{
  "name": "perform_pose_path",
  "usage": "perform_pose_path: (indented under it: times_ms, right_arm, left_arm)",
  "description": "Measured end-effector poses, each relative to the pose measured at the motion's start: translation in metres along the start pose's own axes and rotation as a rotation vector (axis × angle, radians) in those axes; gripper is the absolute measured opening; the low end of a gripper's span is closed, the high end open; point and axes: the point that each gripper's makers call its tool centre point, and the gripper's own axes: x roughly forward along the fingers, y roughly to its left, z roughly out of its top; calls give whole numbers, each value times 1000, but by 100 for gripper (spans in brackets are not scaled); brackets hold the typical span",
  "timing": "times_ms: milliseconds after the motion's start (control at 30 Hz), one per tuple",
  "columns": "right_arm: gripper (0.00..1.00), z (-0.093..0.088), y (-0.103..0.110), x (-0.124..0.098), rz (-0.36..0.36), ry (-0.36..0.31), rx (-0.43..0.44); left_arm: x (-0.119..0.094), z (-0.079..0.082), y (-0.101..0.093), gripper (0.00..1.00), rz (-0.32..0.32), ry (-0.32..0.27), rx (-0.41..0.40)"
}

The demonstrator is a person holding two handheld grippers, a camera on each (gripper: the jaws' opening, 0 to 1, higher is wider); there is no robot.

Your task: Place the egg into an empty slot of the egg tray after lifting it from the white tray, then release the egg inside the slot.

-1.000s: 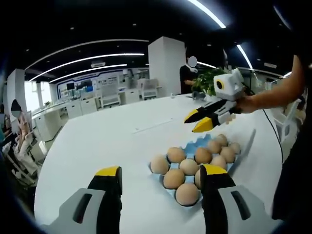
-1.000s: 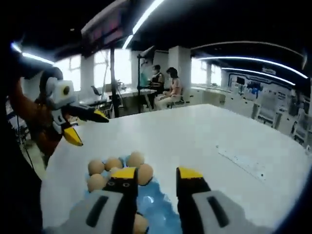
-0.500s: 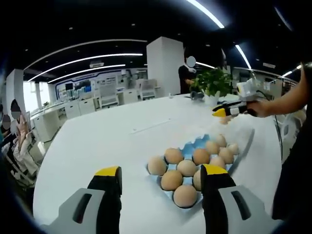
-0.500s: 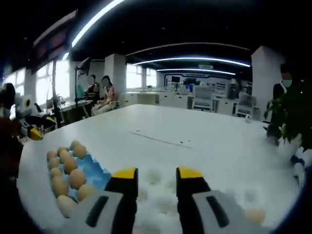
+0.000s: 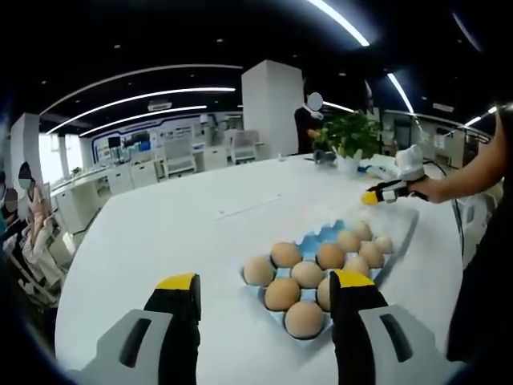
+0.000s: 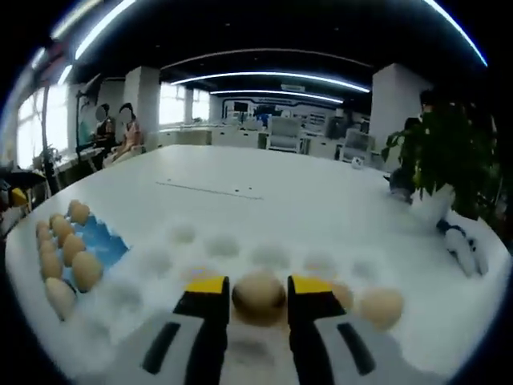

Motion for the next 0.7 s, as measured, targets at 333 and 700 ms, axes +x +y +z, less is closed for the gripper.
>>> perform_pose_path:
  times_ms: [333, 700]
  right_arm:
    - [27, 0, -3, -1, 21, -8, 80]
    - [27, 41, 4, -15, 44, -116, 84]
  left_arm:
    - [1, 1, 0, 66, 2, 0, 0]
    - [1, 1, 1, 66, 4, -1, 2]
